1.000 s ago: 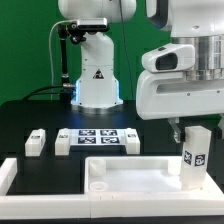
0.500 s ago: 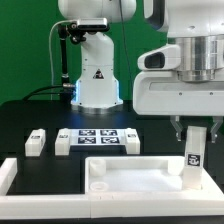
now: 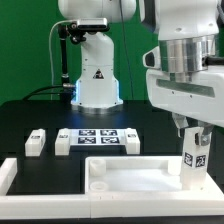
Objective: Assemble desk
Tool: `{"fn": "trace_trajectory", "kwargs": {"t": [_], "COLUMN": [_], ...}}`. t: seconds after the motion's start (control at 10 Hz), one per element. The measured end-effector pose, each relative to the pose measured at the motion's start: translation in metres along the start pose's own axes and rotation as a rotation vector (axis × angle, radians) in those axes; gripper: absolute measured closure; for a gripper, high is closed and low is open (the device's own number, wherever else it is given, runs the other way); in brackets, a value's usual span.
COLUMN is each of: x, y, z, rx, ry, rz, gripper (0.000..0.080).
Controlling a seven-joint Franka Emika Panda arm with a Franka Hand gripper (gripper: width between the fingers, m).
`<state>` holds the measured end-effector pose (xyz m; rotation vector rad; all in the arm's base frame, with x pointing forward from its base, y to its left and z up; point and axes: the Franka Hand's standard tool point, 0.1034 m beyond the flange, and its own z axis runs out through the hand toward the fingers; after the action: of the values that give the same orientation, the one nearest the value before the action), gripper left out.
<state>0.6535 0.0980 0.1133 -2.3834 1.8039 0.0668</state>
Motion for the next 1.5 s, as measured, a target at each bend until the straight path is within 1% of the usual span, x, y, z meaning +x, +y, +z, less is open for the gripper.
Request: {"fn": "trace_trajectory", "kwargs": {"t": [0.2,0.4,0.5,0.6,0.7,0.8,0.9,1.1,1.2,1.3,1.4,1.5], "x": [0.0,0.0,0.0,-0.001,-0.003,-0.006,-0.005,-0.004,-0.002,0.0,-0.002,-0.01], "y": [0.002,0.002,0.001,-0.001,-0.003,-0.001,-0.001,-0.001,-0.001,-0.004,-0.005,-0.006], "z": [-0.001,-0.001,-0.001,-0.004,-0.002,0.007,0.006,0.006,0.004,-0.003,-0.005,-0.005], "rx": [0.018,0.019,0.017,0.013,0.005,-0.005,-0.004,-0.005,-0.009,-0.004,-0.002,-0.007], "ry": [-0.001,-0.001,0.002,0.0,0.0,-0.003,-0.003,-0.003,-0.002,-0.002,0.0,0.004], "rz": [0.174,0.179,0.086,-0.063,-0.258,-0.417,-0.452,-0.612,-0.767,-0.932,-1.063,-1.142], "gripper": [0.0504,0.0504,0.0504,0.0273,0.0273,0.0173,0.0157,0.0151,0.0151,0.015,0.015,0.015]}}
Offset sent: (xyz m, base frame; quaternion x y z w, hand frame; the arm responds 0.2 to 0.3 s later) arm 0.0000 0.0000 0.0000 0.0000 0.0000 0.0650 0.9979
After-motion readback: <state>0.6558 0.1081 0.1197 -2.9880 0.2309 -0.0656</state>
